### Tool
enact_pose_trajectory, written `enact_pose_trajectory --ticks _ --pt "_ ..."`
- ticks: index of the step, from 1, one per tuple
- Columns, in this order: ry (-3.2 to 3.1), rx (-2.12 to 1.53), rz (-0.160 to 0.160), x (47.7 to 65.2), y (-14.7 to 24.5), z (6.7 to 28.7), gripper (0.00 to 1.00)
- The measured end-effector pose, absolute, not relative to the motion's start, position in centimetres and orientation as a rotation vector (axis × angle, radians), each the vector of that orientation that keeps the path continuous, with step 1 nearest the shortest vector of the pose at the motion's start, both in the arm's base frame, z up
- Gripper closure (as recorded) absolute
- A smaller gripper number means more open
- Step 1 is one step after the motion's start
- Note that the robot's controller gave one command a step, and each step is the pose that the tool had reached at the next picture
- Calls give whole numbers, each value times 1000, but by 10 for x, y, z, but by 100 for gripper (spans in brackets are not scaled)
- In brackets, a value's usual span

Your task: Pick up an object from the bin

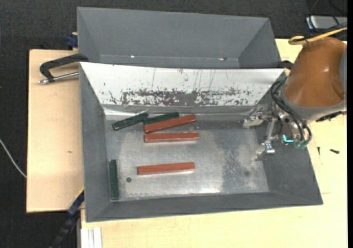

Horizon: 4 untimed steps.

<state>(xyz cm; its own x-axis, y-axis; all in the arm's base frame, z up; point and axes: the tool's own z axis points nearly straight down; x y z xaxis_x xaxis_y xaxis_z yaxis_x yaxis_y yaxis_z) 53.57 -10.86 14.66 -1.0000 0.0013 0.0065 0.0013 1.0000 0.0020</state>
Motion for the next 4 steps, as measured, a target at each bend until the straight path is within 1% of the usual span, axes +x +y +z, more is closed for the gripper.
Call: enact_pose_trajectory --ticks 1,2,3,4 --pt "-3141 0 -1 537 -108 150 0" --pt "-3147 108 3 560 -70 135 0" --pt "-3144 85 -5 554 -42 112 0" --pt "-3141 171 -1 553 -14 114 0"
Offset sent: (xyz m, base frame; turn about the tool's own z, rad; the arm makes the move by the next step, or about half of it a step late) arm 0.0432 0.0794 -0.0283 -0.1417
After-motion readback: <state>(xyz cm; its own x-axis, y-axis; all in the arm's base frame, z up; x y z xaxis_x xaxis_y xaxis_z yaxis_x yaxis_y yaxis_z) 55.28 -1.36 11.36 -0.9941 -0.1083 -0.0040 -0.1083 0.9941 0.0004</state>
